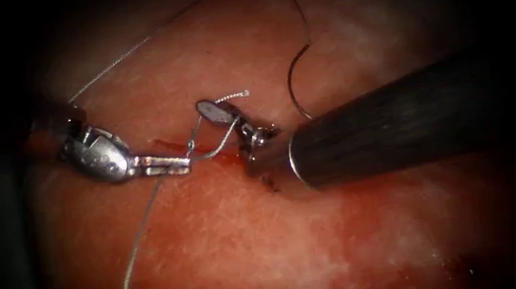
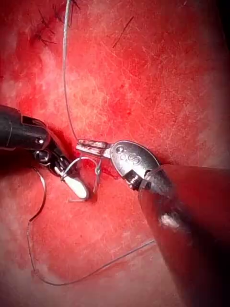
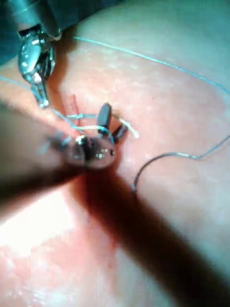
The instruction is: Wound Closure
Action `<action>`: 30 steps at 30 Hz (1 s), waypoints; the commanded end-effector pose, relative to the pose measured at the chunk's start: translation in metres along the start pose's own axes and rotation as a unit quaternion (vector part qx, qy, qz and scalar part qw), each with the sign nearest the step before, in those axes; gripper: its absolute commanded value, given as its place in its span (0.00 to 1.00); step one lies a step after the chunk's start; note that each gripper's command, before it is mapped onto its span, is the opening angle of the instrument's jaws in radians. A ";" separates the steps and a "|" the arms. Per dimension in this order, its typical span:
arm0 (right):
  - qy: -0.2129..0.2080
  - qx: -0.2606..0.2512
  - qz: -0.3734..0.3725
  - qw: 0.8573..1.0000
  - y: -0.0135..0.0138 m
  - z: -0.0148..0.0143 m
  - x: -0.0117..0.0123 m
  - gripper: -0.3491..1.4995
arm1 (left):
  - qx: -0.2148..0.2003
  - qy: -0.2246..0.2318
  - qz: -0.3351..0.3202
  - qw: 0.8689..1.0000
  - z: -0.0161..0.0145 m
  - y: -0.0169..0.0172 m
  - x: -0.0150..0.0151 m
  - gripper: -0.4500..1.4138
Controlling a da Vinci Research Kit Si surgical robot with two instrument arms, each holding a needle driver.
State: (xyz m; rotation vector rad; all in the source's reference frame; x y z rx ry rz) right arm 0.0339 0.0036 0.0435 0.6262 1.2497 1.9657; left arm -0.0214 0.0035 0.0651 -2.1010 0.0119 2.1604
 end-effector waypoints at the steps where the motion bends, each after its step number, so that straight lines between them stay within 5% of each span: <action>1: -0.003 0.001 0.001 1.000 0.0002 0.0009 -0.0015 0.73 | -0.001 0.001 -0.002 1.000 0.0003 0.0013 -0.0005 0.00; 5: 0.000 -0.002 0.002 1.000 0.0000 0.0017 -0.0017 0.58 | -0.003 0.001 -0.002 1.000 -0.0001 0.0015 -0.0004 0.00; 6: 0.000 -0.002 0.002 1.000 -0.0001 0.0017 -0.0017 0.46 | -0.003 0.001 -0.002 1.000 -0.0002 0.0016 -0.0004 0.00; 7: -0.001 -0.003 0.007 1.000 -0.0005 0.0014 -0.0014 0.15 | -0.005 0.002 -0.002 1.000 -0.0006 0.0017 -0.0003 0.00; 9: -0.002 -0.007 -0.015 1.000 -0.0013 0.0014 -0.0008 0.00 | -0.007 0.003 -0.002 1.000 -0.0010 0.0017 -0.0003 0.00; 18: -0.004 0.021 -0.143 0.989 -0.0057 0.0000 -0.0003 0.00 | 0.000 -0.004 -0.011 1.000 -0.0021 0.0012 0.0000 0.00; 25: -0.033 0.051 -0.302 0.951 -0.0101 -0.0026 -0.0035 0.00 | 0.048 -0.028 -0.066 0.996 -0.0040 -0.0056 0.0009 0.00; 30: -0.062 0.058 -0.327 0.941 -0.0102 -0.0034 -0.0048 0.00 | 0.061 -0.038 -0.074 0.995 -0.0045 -0.0084 -0.0003 0.00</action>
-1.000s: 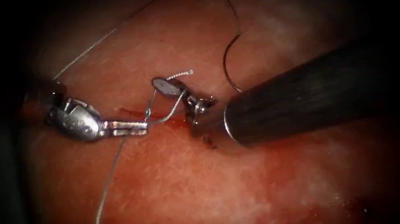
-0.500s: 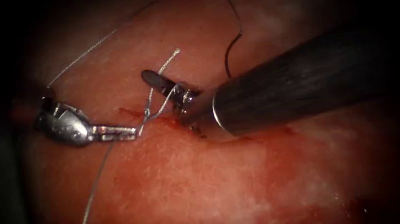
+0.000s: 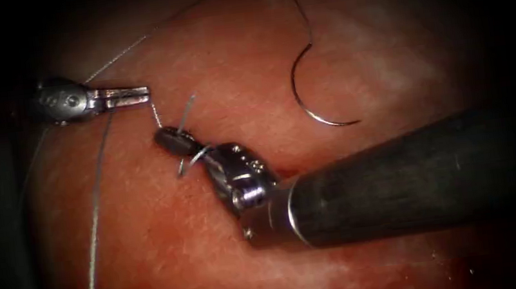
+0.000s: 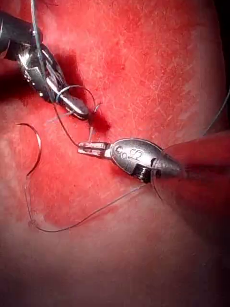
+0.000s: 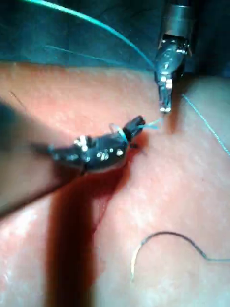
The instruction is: Wound Closure
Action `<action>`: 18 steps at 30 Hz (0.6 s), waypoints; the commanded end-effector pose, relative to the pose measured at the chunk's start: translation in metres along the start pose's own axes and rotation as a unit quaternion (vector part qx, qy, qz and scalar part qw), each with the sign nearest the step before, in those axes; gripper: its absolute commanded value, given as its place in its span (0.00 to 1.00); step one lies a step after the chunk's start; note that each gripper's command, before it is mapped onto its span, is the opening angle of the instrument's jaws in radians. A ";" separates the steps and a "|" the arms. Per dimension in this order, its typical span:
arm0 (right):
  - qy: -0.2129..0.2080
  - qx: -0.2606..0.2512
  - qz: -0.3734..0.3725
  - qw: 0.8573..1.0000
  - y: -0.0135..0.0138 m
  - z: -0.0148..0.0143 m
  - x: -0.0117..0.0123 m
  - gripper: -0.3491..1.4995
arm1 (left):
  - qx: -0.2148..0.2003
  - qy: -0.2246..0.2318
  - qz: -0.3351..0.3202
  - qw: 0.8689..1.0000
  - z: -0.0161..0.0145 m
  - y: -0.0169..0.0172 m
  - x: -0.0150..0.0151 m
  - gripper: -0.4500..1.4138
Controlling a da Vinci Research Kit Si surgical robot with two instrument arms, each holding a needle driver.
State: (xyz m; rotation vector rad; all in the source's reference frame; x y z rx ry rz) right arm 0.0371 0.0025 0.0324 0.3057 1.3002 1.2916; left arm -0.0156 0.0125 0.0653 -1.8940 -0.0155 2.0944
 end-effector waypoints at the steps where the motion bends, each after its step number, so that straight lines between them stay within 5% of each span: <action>1: -0.028 0.013 -0.016 0.999 -0.0009 -0.0009 -0.0023 0.00 | 0.011 -0.008 -0.002 1.000 0.0005 -0.0007 -0.0011 0.00; 14: -0.082 0.021 -0.100 0.991 -0.0003 -0.0026 -0.0029 0.00 | 0.075 0.019 -0.010 0.997 0.0011 -0.0065 -0.0005 0.00; 18: -0.104 0.052 -0.188 0.975 -0.0005 -0.0027 -0.0035 0.00 | 0.096 0.033 -0.006 0.995 0.0012 -0.0081 0.0001 0.00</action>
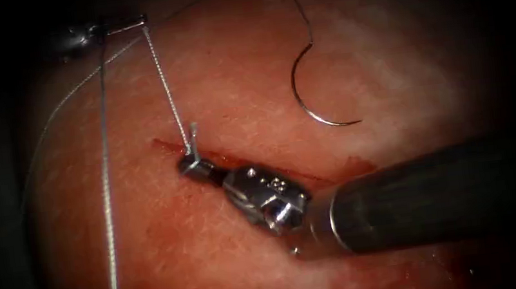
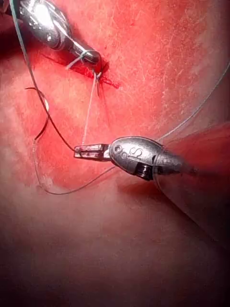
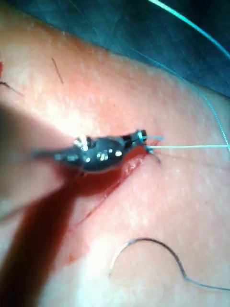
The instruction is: Wound Closure
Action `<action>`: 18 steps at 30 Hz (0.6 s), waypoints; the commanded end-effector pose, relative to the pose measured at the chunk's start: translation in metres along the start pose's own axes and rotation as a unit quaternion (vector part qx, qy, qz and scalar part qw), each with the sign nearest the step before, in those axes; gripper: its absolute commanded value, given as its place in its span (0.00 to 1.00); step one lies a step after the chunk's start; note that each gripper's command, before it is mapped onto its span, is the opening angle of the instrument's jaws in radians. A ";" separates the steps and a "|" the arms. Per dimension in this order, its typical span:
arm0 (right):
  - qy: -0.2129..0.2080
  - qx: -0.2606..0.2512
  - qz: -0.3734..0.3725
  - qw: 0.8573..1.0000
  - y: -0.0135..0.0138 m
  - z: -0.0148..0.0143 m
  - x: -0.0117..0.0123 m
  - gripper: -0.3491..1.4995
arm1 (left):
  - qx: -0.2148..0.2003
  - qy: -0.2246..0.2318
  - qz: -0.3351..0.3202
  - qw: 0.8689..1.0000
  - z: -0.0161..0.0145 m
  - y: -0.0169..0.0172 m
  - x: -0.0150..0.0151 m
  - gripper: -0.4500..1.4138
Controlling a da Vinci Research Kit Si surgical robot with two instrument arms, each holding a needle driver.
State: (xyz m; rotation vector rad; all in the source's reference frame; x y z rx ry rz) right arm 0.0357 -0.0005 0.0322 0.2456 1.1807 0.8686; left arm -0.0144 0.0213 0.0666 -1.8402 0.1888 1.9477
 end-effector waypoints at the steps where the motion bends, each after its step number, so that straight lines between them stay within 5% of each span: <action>1: -0.005 0.010 -0.027 1.000 -0.0006 0.0003 -0.0015 0.00 | 0.002 0.001 0.000 1.000 0.0003 0.0006 -0.0006 0.00; 18: -0.011 0.075 -0.123 0.990 -0.0016 0.0019 -0.0025 0.00 | 0.038 0.010 0.023 0.999 0.0009 -0.0040 -0.0006 0.00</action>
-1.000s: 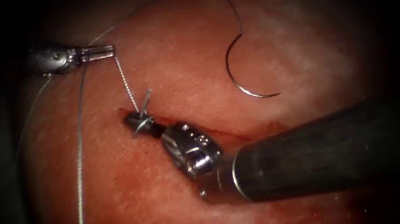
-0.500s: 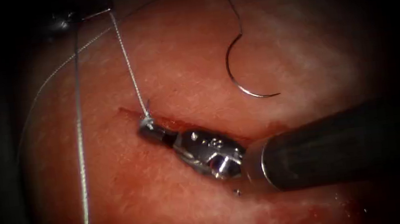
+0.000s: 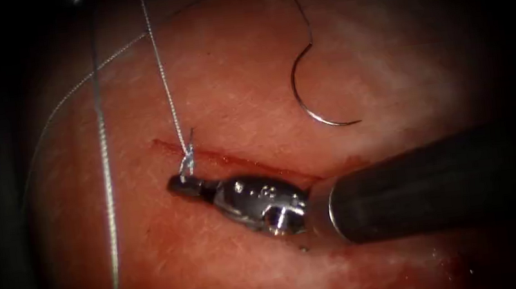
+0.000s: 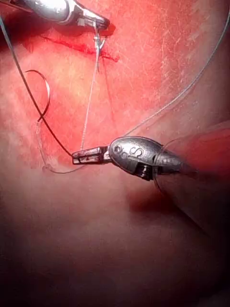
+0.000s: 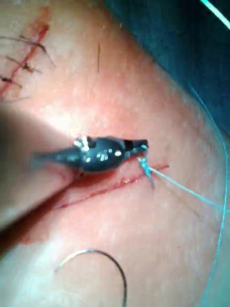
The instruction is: Wound Closure
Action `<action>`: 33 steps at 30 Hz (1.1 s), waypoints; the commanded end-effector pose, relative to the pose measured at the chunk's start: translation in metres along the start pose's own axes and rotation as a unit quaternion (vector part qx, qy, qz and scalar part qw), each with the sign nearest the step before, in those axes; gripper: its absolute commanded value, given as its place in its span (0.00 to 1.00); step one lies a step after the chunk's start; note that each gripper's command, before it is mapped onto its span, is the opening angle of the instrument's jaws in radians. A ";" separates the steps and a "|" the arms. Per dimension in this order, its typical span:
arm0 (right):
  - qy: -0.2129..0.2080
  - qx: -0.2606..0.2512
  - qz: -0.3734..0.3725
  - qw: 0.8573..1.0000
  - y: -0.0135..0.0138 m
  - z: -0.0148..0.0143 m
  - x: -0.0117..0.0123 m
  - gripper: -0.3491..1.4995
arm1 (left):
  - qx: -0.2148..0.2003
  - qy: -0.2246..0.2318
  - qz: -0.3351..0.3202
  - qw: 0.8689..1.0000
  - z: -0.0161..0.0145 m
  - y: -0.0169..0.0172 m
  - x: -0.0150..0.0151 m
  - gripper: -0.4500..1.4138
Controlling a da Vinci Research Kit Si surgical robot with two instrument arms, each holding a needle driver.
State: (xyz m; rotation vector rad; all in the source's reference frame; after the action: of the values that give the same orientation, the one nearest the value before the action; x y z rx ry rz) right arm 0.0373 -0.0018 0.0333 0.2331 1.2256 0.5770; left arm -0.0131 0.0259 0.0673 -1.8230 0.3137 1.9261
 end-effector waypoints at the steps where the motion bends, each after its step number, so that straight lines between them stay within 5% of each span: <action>1: 0.003 0.011 -0.066 0.998 -0.0009 0.0007 -0.0008 0.00 | 0.000 -0.001 -0.001 1.000 0.0003 0.0007 -0.0009 0.00; 10: -0.014 0.063 -0.270 0.961 -0.0013 0.0013 -0.0005 0.00 | 0.008 -0.001 0.006 1.000 0.0008 -0.0006 -0.0011 0.00; 25: -0.017 0.044 -0.285 0.957 -0.0008 0.0016 -0.0005 0.00 | 0.027 -0.001 0.046 0.999 0.0017 -0.0026 -0.0018 0.00; 33: -0.020 0.036 -0.271 0.962 -0.0047 0.0019 -0.0015 0.00 | 0.050 -0.018 0.082 0.995 0.0015 -0.0045 -0.0036 0.00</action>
State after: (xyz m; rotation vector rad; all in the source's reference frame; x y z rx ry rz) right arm 0.0396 -0.0049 0.0328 -0.0437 1.2043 0.0497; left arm -0.0115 0.0307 0.0711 -1.7428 0.5622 2.0141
